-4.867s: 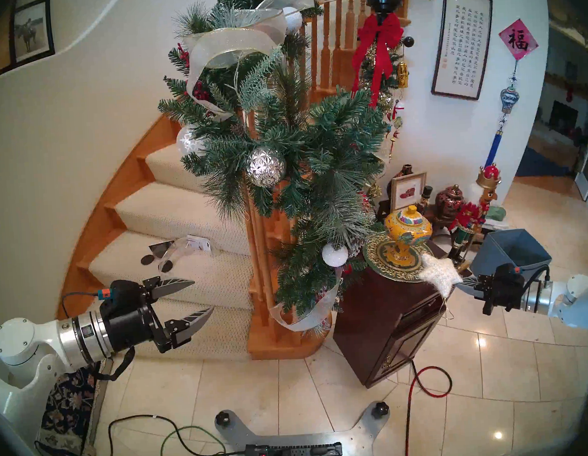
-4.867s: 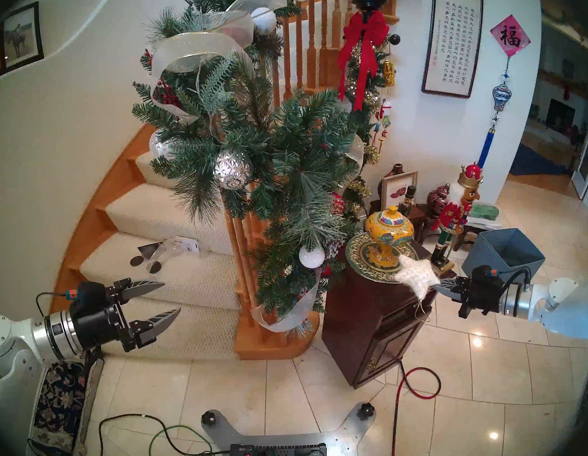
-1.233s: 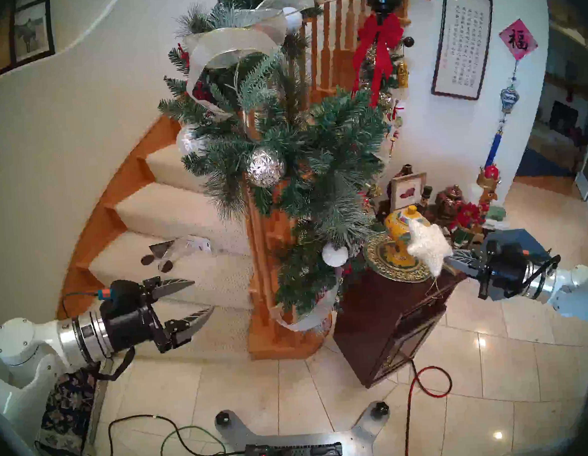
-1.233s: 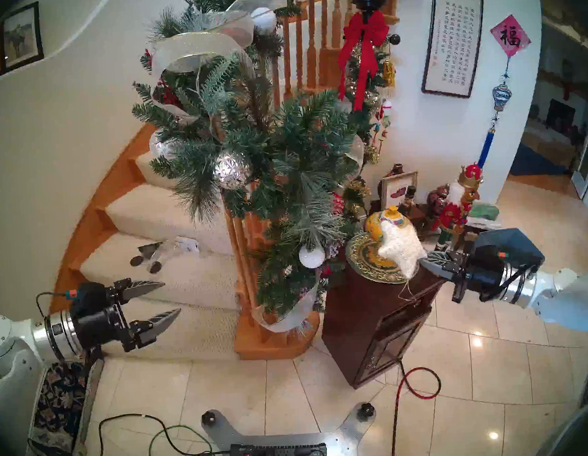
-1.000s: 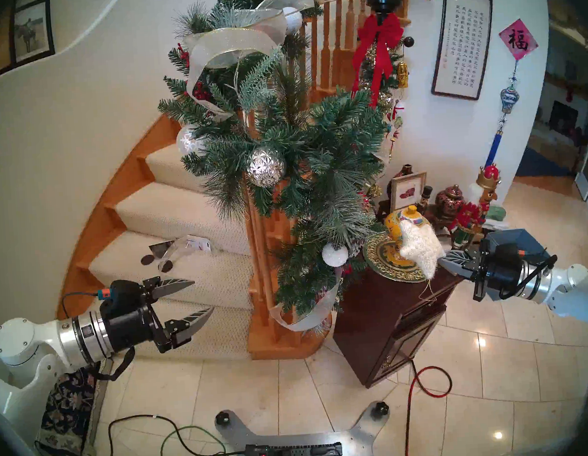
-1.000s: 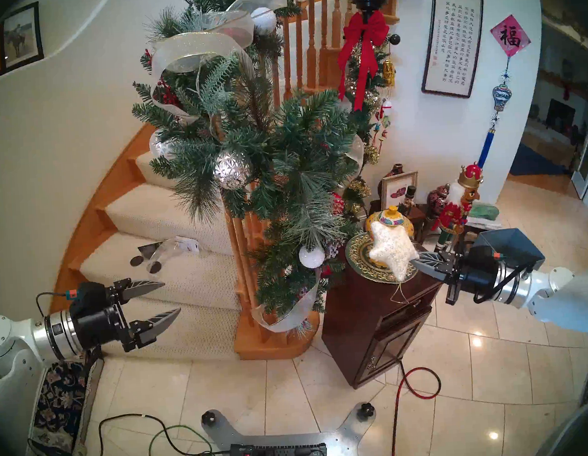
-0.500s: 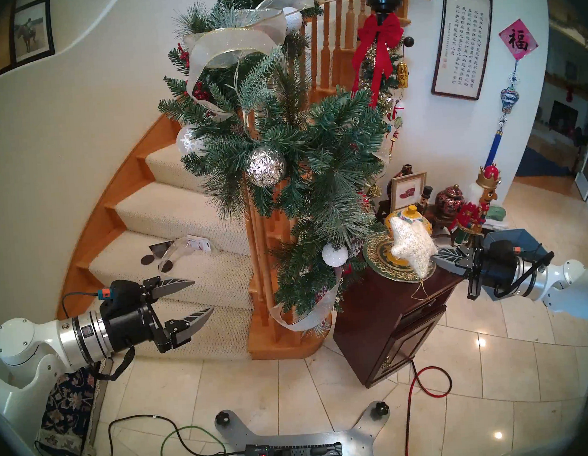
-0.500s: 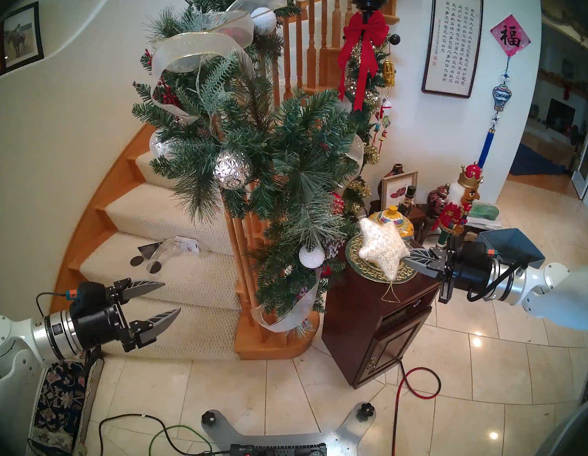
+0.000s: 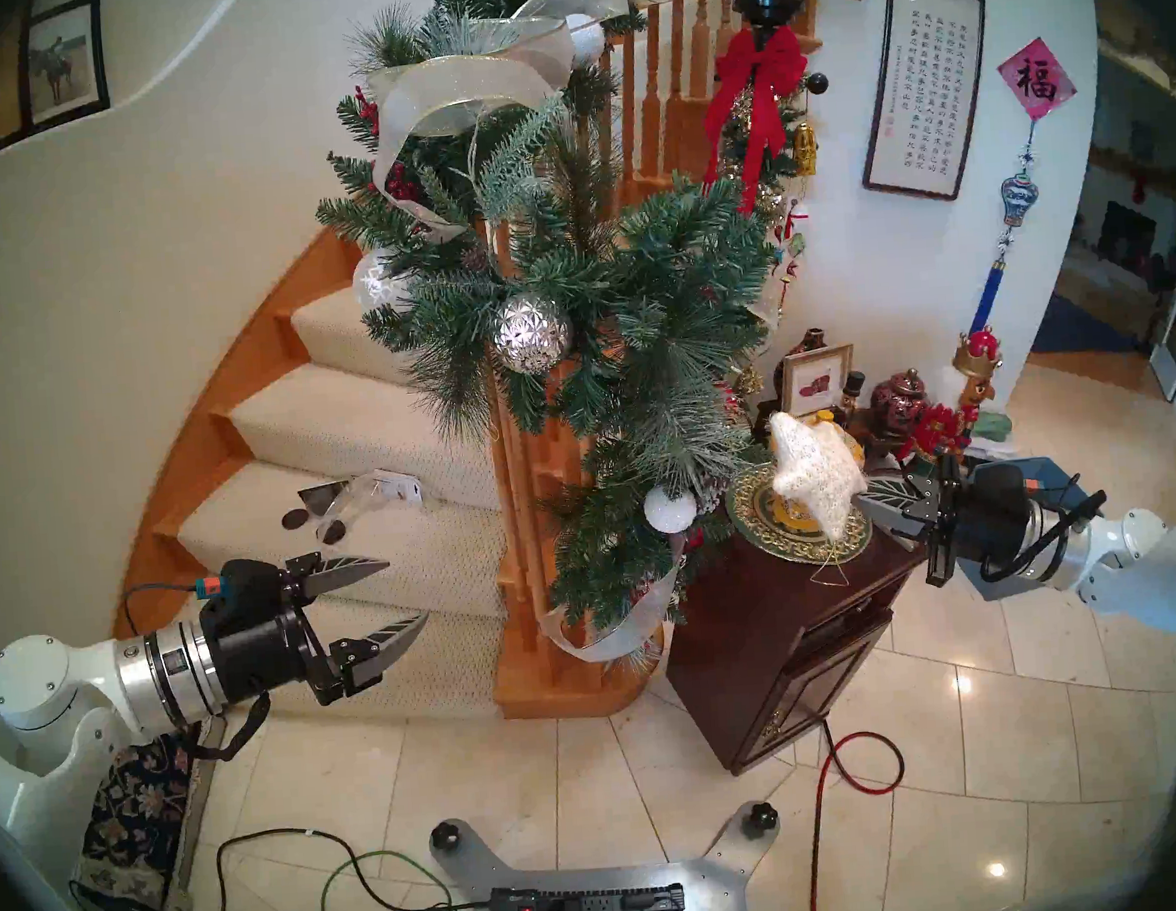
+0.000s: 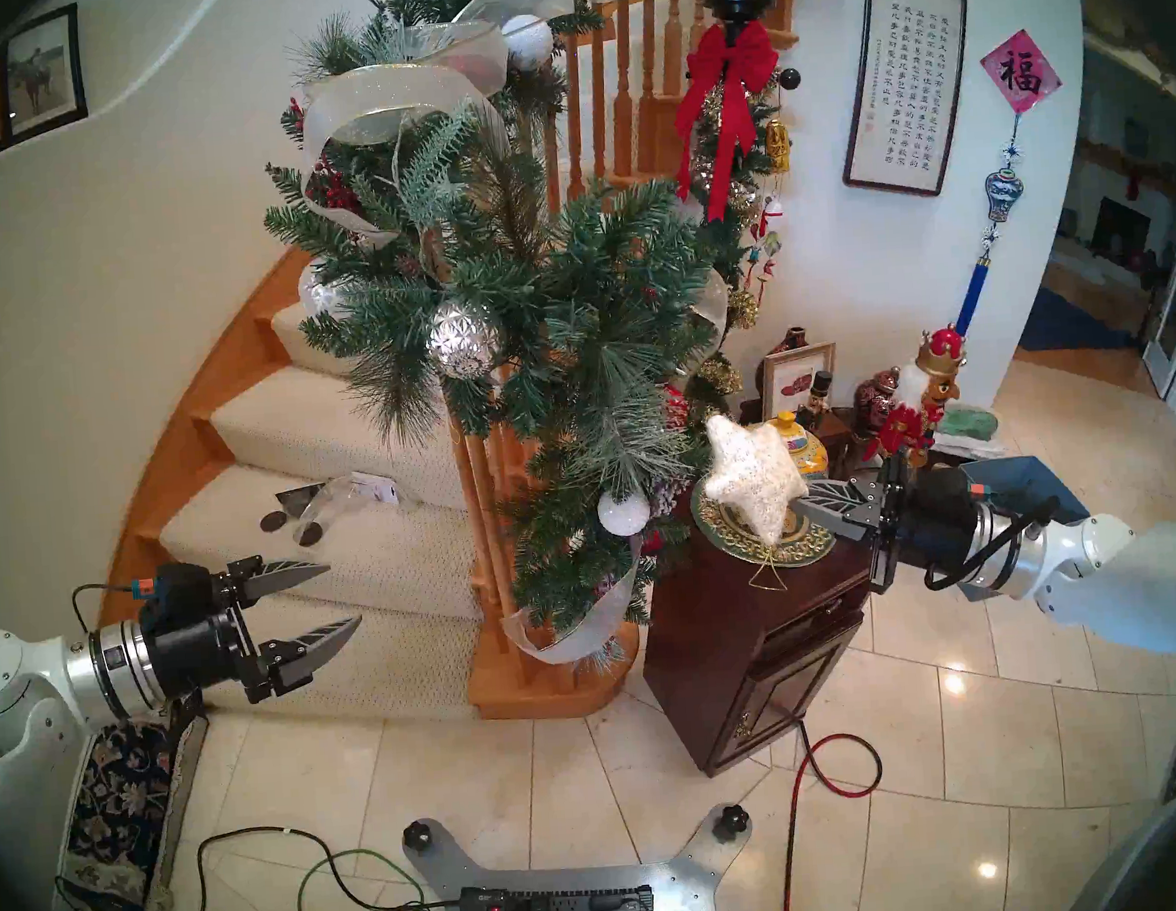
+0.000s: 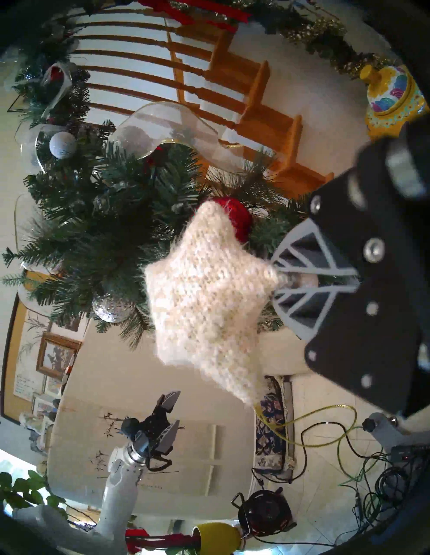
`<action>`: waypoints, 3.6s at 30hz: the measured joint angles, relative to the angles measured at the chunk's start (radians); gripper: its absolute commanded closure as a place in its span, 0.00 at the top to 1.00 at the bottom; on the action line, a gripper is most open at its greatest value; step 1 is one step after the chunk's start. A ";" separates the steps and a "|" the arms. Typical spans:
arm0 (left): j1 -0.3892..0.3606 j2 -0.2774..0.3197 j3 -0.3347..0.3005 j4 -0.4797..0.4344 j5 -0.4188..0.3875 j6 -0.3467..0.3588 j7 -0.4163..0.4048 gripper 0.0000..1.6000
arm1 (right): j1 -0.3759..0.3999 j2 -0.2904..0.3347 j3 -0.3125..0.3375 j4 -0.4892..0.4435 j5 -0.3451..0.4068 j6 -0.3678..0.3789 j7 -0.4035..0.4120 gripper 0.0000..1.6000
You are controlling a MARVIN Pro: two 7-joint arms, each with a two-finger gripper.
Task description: Hang the ornament onto the Christmas-tree-style decoration
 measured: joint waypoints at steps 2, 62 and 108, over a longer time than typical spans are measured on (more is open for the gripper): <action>0.000 0.000 0.000 0.000 0.000 0.000 0.000 1.00 | 0.006 0.000 -0.002 -0.006 0.004 0.000 0.000 0.00; 0.020 0.006 0.023 -0.009 0.001 0.000 -0.025 1.00 | 0.154 0.001 -0.183 -0.047 0.066 0.000 0.000 0.00; -0.111 0.181 0.212 -0.108 0.111 0.082 0.038 1.00 | 0.289 0.000 -0.326 -0.059 0.080 0.000 0.000 0.00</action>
